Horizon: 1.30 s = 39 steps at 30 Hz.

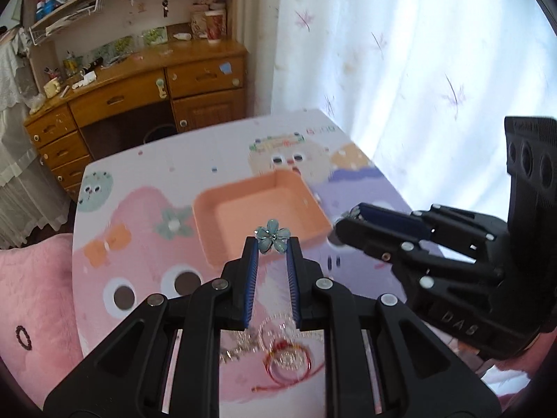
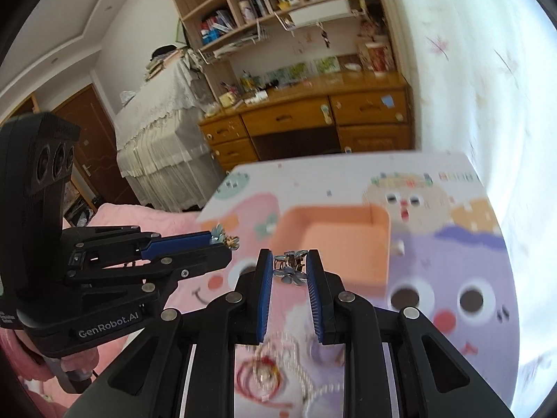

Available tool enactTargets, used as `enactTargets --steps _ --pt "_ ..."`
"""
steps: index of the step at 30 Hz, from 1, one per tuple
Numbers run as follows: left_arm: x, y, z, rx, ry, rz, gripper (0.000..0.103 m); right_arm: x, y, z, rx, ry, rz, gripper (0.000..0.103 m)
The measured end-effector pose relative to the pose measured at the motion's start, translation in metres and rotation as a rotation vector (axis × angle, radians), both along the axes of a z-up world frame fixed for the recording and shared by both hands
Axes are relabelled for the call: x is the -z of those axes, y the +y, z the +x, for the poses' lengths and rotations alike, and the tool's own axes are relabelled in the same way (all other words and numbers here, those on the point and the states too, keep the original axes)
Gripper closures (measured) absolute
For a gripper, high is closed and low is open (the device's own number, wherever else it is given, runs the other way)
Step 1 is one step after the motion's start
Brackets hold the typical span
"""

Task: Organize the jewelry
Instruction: 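Lift the earrings with the left tool and open it over the pink tray, then move the open left tool back over the remaining jewelry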

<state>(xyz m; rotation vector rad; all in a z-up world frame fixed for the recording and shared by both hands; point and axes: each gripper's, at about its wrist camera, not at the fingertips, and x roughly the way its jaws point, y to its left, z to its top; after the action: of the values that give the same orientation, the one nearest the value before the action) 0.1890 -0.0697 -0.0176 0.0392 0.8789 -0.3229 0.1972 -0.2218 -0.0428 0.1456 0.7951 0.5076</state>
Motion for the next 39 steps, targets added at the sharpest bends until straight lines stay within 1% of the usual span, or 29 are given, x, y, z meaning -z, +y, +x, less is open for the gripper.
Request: enactTargets --steps 3,6,10,12,15,16,17,18,19,20,21,22,23,27,29,31,34,37,39 --pt "-0.01 0.01 0.026 -0.021 0.001 -0.037 0.089 -0.009 0.008 0.028 0.0 0.005 0.006 0.083" --pt "-0.008 0.017 0.049 -0.045 0.016 -0.058 0.089 -0.008 0.011 0.054 0.022 0.034 0.019 0.083" --pt "0.007 0.023 0.076 -0.066 0.062 -0.092 0.089 0.004 0.008 0.083 0.052 0.093 0.059 0.083" --pt "0.016 0.024 0.087 -0.059 0.083 -0.129 0.089 0.013 0.006 0.092 0.065 0.114 0.05 0.083" --pt "0.031 0.023 0.095 -0.057 0.102 -0.136 0.089 0.031 0.002 0.107 0.078 0.154 0.039 0.083" --pt "0.036 0.022 0.099 -0.054 0.115 -0.139 0.089 0.038 0.0 0.111 0.086 0.17 0.043 0.076" --pt "0.04 0.021 0.102 -0.049 0.13 -0.142 0.087 0.044 -0.003 0.116 0.1 0.187 0.041 0.067" --pt "0.044 0.02 0.105 -0.042 0.153 -0.146 0.085 0.05 -0.006 0.117 0.119 0.2 0.035 0.043" --pt "0.048 0.019 0.107 -0.046 0.168 -0.139 0.077 0.054 -0.011 0.115 0.141 0.203 0.03 0.035" --pt "0.049 0.02 0.107 -0.059 0.167 -0.126 0.062 0.059 -0.017 0.111 0.151 0.201 0.037 0.035" --pt "0.049 0.021 0.107 -0.078 0.161 -0.112 0.054 0.061 -0.021 0.111 0.155 0.203 0.044 0.035" --pt "0.049 0.023 0.105 -0.084 0.157 -0.112 0.043 0.063 -0.024 0.111 0.162 0.206 0.043 0.035" --pt "0.048 0.025 0.104 -0.086 0.157 -0.118 0.039 0.066 -0.029 0.108 0.168 0.208 0.038 0.035" --pt "0.044 0.035 0.092 -0.1 0.166 -0.118 0.038 0.066 -0.044 0.099 0.21 0.24 0.054 0.026" --pt "0.042 0.038 0.081 -0.109 0.166 -0.109 0.037 0.065 -0.054 0.09 0.23 0.254 0.073 0.025" --pt "0.041 0.042 0.069 -0.115 0.168 -0.106 0.037 0.064 -0.059 0.079 0.25 0.267 0.072 0.024" --pt "0.042 0.046 0.043 -0.13 0.185 -0.115 0.037 0.063 -0.068 0.056 0.272 0.288 0.071 0.023" --pt "0.047 0.047 0.015 -0.142 0.205 -0.115 0.037 0.066 -0.075 0.03 0.304 0.325 0.076 0.02" --pt "0.052 0.046 -0.006 -0.151 0.223 -0.109 0.037 0.07 -0.081 0.011 0.318 0.353 0.085 0.02"
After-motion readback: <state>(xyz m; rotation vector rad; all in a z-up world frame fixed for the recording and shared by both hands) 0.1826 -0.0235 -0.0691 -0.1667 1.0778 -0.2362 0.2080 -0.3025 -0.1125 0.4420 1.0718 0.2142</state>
